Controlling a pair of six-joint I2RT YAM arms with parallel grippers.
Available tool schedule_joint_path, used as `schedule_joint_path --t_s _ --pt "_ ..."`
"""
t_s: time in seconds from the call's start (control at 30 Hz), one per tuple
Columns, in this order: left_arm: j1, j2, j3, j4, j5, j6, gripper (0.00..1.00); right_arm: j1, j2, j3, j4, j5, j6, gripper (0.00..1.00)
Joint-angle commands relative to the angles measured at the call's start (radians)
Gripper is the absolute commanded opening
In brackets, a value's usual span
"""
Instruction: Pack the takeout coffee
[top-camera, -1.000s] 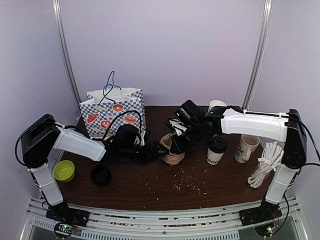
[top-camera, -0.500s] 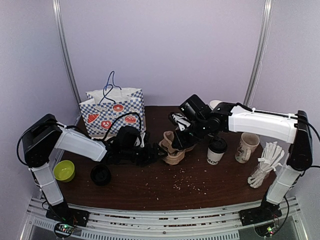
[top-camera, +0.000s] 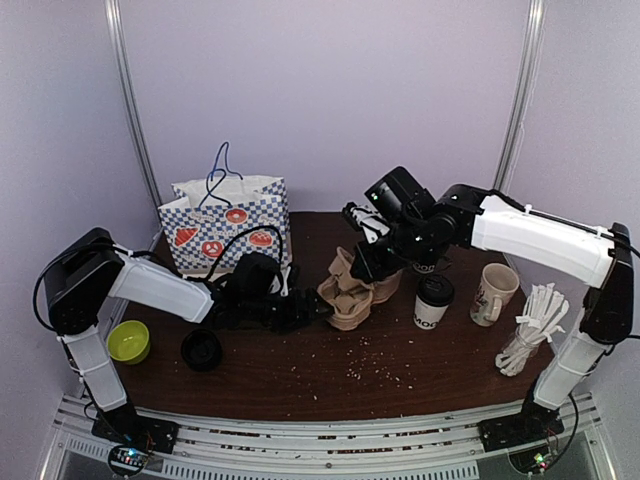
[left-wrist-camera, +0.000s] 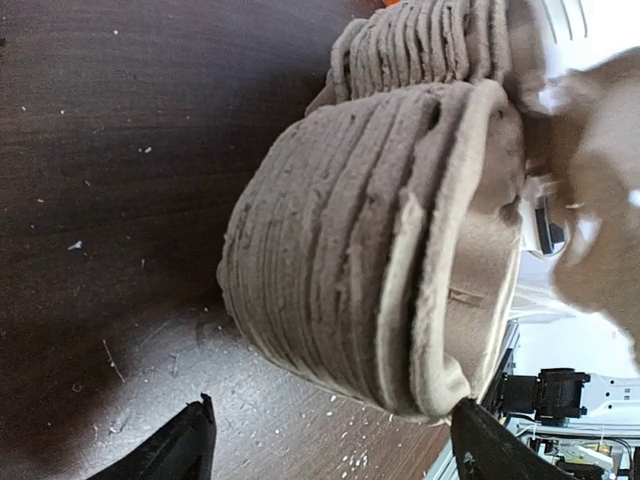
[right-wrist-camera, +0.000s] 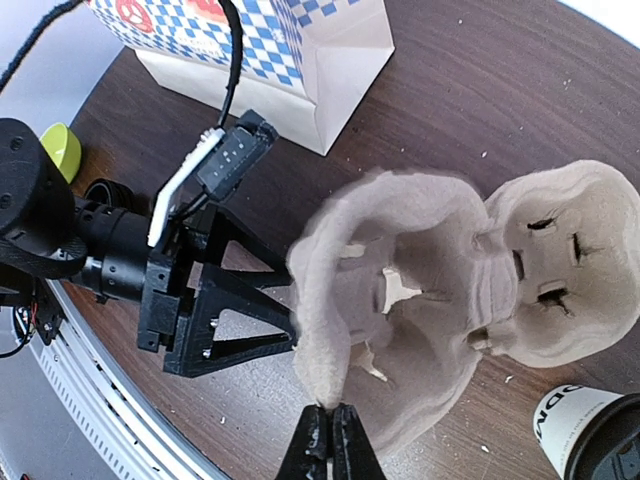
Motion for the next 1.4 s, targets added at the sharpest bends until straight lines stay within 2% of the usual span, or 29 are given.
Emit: schedule_joint_path --t_s 0.0,0.4,0.73,0.97,1.07,1.17,1.37 --pt "0.009 -0.007 0.027 -0.040 -0.033 0.033 0.83 -0.001 -0.044 0.077 -0.033 0.047 -0.036 0.00" --pt "0.008 0.013 0.080 -0.061 -0.032 0.043 0.83 -0.013 -0.068 0.136 -0.079 0.051 -0.066 0.00" --pt "0.011 0.141 0.276 -0.134 -0.061 0.076 0.83 -0.013 -0.136 0.241 -0.209 0.092 -0.099 0.00" --pt "0.033 0.210 0.384 -0.164 -0.037 0.110 0.86 -0.010 -0.204 0.206 -0.252 0.053 -0.103 0.00" --pt "0.031 0.155 0.382 -0.185 -0.018 0.145 0.91 0.004 -0.228 0.187 -0.267 0.044 -0.110 0.00" --pt "0.025 0.062 0.319 -0.189 0.009 0.162 0.97 0.034 -0.241 0.172 -0.271 0.042 -0.110 0.00" --pt "-0.034 -0.170 0.188 -0.301 -0.043 0.171 0.98 0.168 -0.219 0.166 -0.295 0.089 -0.081 0.00"
